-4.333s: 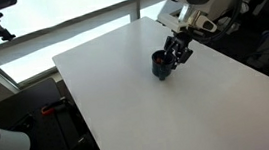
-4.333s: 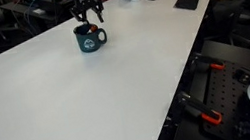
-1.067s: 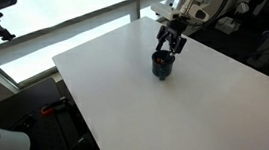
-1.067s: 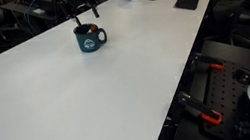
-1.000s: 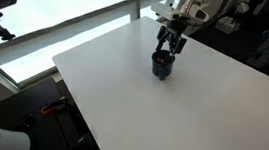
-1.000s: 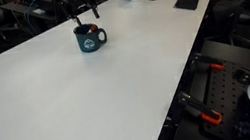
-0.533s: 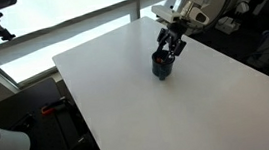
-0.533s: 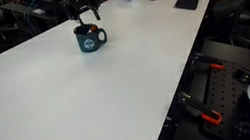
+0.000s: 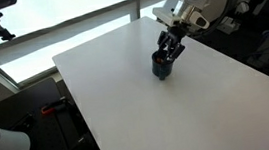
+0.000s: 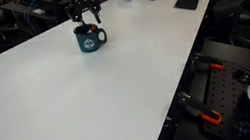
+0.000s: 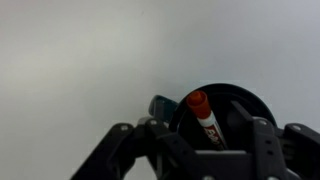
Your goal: Remove the marker from the cup and put it on the table
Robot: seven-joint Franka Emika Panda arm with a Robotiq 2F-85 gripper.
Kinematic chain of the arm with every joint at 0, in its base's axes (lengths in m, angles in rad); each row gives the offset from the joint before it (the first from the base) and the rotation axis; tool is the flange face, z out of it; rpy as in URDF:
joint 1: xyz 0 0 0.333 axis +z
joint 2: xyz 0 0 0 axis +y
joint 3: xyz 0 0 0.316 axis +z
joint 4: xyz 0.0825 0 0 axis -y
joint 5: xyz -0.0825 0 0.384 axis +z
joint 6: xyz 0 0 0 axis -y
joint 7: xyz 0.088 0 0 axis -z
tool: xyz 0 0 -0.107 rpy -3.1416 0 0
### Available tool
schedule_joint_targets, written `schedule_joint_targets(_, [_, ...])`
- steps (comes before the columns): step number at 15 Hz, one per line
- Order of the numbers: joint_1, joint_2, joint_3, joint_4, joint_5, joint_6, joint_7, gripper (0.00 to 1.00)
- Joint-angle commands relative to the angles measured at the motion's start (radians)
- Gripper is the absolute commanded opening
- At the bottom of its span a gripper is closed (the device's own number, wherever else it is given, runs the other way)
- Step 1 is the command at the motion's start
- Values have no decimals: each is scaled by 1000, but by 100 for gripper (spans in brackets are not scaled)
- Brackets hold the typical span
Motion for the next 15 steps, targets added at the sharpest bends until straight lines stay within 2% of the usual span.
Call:
schedule_joint_targets(1, [-8,8,2,22,25,-36,4,68])
schedule_joint_targets(3, [-11,10,2,21,29,-36,3,69])
schedule_joint_targets(6, [-14,10,2,18,31,-35,2,64])
schedule_joint_targets(8, [-16,10,2,17,34,-34,2,39])
schedule_joint_targets(9, [-17,10,2,17,34,-34,2,38])
schedule_joint_targets(12, [-20,12,2,18,37,-35,2,14])
schedule_joint_targets(14, [-23,12,2,21,41,-48,3,2])
schedule_joint_targets(15, [-23,13,2,21,45,-51,3,6])
